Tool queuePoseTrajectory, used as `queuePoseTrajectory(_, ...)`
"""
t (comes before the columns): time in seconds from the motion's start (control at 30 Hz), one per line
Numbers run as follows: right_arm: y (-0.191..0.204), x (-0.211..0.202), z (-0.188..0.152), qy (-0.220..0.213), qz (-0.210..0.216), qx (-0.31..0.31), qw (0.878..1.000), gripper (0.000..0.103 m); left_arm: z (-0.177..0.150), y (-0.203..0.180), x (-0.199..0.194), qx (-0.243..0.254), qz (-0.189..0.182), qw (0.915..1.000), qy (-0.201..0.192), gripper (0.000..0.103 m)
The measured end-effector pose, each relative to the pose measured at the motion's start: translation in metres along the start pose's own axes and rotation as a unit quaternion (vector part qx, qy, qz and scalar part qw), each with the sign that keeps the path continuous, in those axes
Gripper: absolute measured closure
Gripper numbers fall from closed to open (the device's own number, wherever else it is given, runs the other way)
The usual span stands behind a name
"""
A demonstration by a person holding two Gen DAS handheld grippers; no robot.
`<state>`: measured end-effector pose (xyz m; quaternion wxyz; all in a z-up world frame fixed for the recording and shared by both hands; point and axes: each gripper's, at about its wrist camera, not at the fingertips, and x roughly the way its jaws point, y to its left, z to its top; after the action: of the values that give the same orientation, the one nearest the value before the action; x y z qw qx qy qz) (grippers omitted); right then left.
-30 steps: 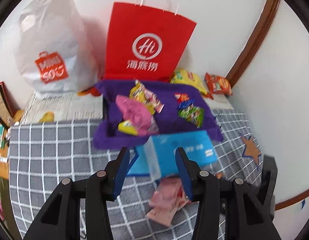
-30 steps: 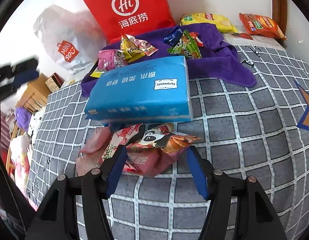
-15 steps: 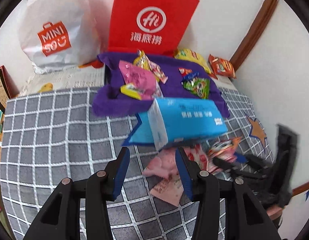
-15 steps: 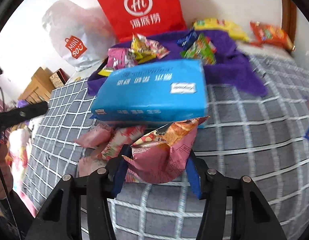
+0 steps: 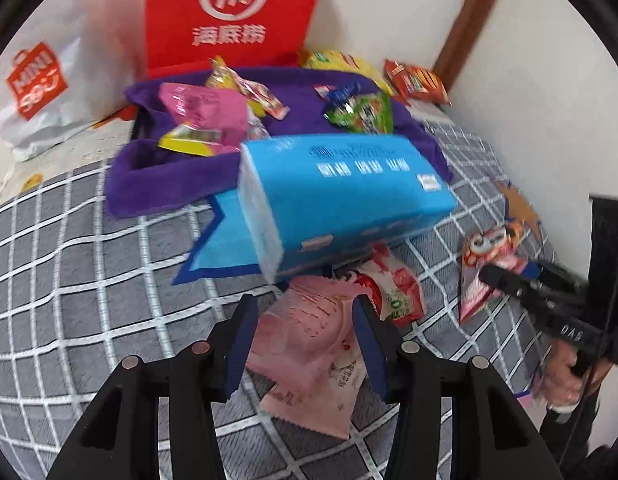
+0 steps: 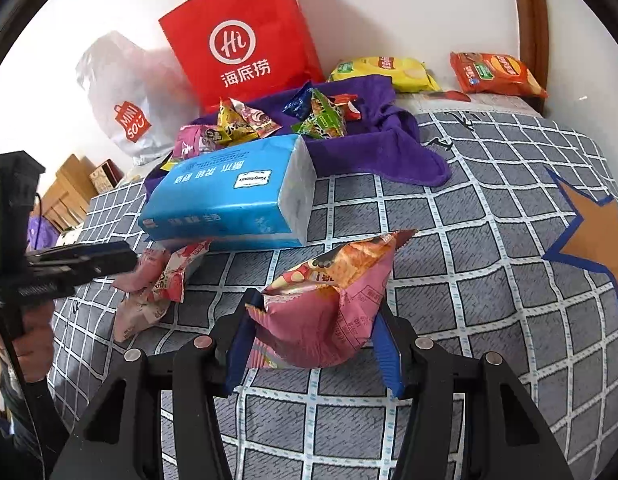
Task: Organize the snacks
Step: 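Move both tools back to the pink candy packets beside the tissue pack, then grasp the pink chip bag with right tool while left tool grasps a pink wrapper, then carry the pink chip bag in right tool while left tool carries the wrapper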
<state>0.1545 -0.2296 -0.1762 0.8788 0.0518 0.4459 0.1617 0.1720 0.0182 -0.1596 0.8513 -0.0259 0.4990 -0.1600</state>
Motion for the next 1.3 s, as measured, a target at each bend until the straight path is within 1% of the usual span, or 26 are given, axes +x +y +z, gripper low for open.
queuePoseTrajectory(0.07,0.000,0.004,0.000,-0.003,-0.001,-0.005,1.000,0.049,-0.002,-0.004,0.008,0.011,0.000,0.9999,0.002,0.056)
queuePoseTrajectory(0.2,0.003,0.010,0.002,-0.008,-0.002,-0.009,1.000,0.047,-0.004,-0.011,0.018,0.029,0.025,0.9993,-0.002,0.055)
queuePoseTrajectory(0.33,0.010,0.018,0.002,-0.014,-0.014,-0.025,1.000,0.043,-0.010,-0.018,0.020,0.053,0.036,0.9979,-0.007,0.055)
queuePoseTrajectory(0.4,0.013,0.022,0.001,-0.013,-0.018,-0.034,0.999,0.042,-0.014,-0.018,0.018,0.056,0.046,0.9973,-0.010,0.061)
queuePoseTrajectory(0.43,0.014,0.024,0.000,-0.014,-0.019,-0.034,0.999,0.042,-0.016,-0.017,0.015,0.055,0.050,0.9971,-0.015,0.063)
queuePoseTrajectory(0.53,0.013,0.024,-0.001,-0.021,-0.019,-0.033,0.999,0.043,-0.021,-0.008,0.003,0.039,0.043,0.9979,-0.029,0.069)
queuePoseTrajectory(0.63,0.012,0.021,-0.003,-0.027,-0.024,-0.039,0.999,0.044,-0.026,0.004,-0.008,0.027,0.052,0.9974,-0.042,0.072)
queuePoseTrajectory(0.67,0.011,0.018,-0.003,-0.030,-0.033,-0.042,0.998,0.044,-0.028,0.008,-0.010,0.023,0.061,0.9968,-0.046,0.073)
queuePoseTrajectory(0.73,0.010,0.013,-0.004,-0.041,-0.054,-0.049,0.996,0.044,-0.030,0.017,-0.011,0.014,0.080,0.9954,-0.051,0.073)
queuePoseTrajectory(0.8,0.006,0.014,-0.004,-0.046,-0.066,-0.044,0.996,0.044,-0.029,0.024,-0.009,0.008,0.062,0.9966,-0.054,0.073)
queuePoseTrajectory(0.87,0.003,0.020,-0.004,-0.040,-0.061,-0.033,0.997,0.044,-0.028,0.028,-0.008,-0.002,0.057,0.9964,-0.063,0.072)
queuePoseTrajectory(1.0,0.006,0.024,-0.003,-0.036,-0.064,-0.035,0.997,0.045,-0.030,0.025,-0.001,0.010,0.064,0.9950,-0.076,0.069)
queuePoseTrajectory(1.03,0.006,0.025,-0.003,-0.033,-0.066,-0.036,0.997,0.045,-0.031,0.025,0.001,0.010,0.066,0.9948,-0.077,0.066)
queuePoseTrajectory(1.13,0.007,0.031,-0.003,-0.021,-0.069,-0.035,0.997,0.045,-0.031,0.028,0.010,-0.004,0.087,0.9940,-0.066,0.066)
queuePoseTrajectory(1.17,0.007,0.032,-0.003,-0.018,-0.068,-0.035,0.997,0.045,-0.032,0.028,0.008,-0.008,0.089,0.9933,-0.072,0.066)
queuePoseTrajectory(1.3,0.004,0.036,-0.003,-0.009,-0.063,-0.031,0.997,0.045,-0.032,0.034,0.004,-0.029,0.073,0.9937,-0.080,0.066)
